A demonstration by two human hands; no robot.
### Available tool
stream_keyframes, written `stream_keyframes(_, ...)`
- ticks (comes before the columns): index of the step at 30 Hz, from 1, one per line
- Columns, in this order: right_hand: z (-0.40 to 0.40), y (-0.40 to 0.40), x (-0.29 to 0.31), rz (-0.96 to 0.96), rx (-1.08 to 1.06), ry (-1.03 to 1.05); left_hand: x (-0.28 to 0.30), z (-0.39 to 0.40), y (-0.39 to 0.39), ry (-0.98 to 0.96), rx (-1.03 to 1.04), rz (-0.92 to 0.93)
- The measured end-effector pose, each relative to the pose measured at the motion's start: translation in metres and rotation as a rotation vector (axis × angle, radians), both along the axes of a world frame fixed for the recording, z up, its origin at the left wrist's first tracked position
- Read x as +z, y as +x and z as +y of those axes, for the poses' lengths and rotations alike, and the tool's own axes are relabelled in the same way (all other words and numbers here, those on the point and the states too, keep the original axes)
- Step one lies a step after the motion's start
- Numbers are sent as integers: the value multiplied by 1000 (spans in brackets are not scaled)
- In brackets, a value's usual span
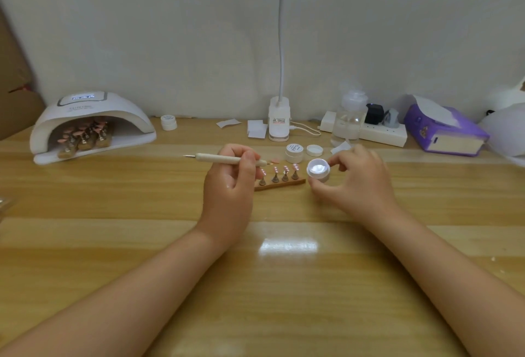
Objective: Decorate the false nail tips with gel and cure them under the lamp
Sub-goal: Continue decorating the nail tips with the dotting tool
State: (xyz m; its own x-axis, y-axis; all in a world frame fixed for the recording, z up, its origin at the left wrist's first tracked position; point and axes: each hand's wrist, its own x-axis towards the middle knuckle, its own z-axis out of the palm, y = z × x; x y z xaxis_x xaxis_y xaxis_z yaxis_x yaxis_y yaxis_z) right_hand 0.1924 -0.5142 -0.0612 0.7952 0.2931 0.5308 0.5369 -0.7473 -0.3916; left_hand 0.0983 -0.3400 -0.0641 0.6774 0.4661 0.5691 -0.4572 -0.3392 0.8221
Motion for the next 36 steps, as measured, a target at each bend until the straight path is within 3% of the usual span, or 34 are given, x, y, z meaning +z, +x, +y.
stream_keyframes(5, 20, -24, 0, -136, 126, 6, 0, -6, -4, 126, -21, 44)
stream_keyframes(15, 26, -33, -8, -263, 156, -13, -1, -10, -6, 230, -42, 94)
stream_keyframes(36, 28, -34, -9, -287, 170, -8, -2, -10, -6, 228, -28, 135)
